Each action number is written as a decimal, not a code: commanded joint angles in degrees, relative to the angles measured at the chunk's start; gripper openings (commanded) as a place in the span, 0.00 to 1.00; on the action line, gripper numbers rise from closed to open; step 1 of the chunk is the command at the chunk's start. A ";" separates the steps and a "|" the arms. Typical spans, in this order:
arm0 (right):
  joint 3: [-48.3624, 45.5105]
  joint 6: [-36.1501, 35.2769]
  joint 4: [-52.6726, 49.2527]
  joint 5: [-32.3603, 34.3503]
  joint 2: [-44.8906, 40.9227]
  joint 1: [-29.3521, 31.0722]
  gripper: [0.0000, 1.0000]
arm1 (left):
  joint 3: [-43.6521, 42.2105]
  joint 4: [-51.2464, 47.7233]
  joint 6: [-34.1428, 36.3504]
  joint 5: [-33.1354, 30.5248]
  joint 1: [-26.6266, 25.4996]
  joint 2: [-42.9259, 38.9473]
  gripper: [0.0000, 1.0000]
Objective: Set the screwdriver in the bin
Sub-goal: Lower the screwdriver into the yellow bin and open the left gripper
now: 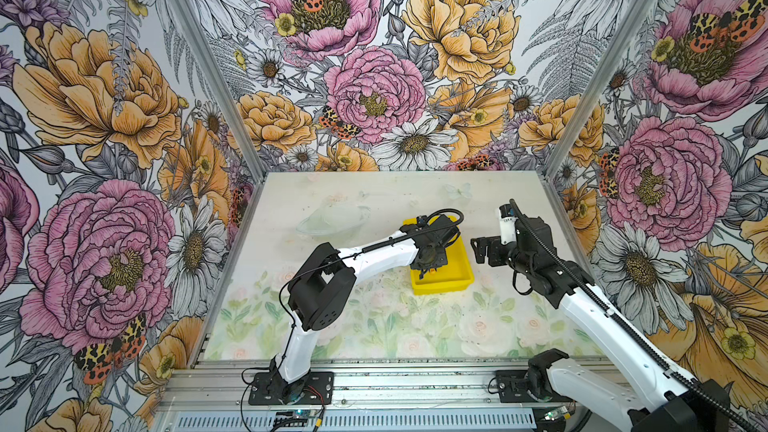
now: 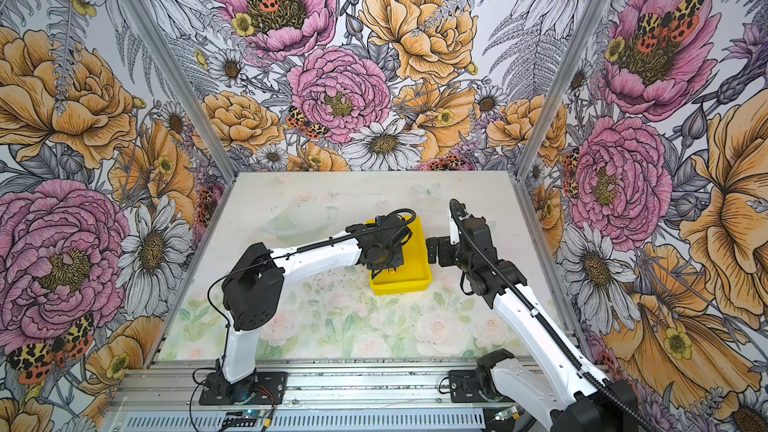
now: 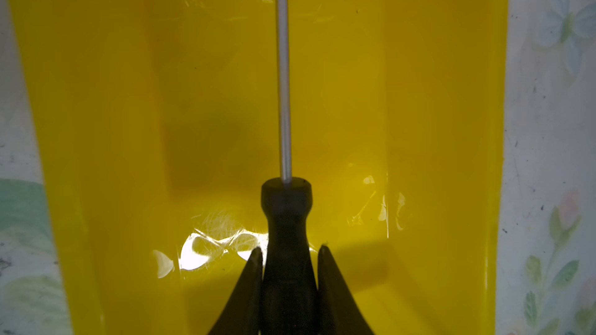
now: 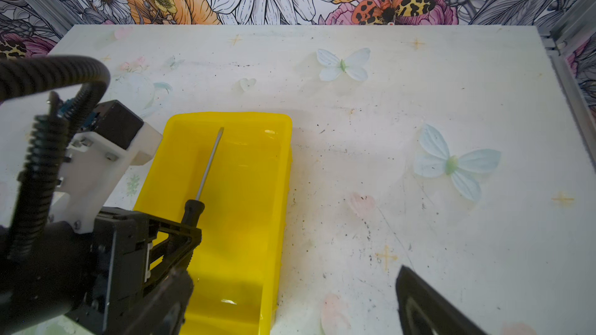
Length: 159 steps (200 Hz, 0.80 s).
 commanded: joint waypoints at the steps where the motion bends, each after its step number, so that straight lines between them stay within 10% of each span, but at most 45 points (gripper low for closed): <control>1: -0.31 -0.48 0.00 1.48 -1.20 -0.27 1.00 | 1.90 0.63 -1.20 1.78 0.20 0.81 0.00; 159: -0.32 -0.65 0.09 3.06 -1.10 -0.28 1.00 | 6.10 -1.36 -1.27 5.22 1.46 6.97 0.01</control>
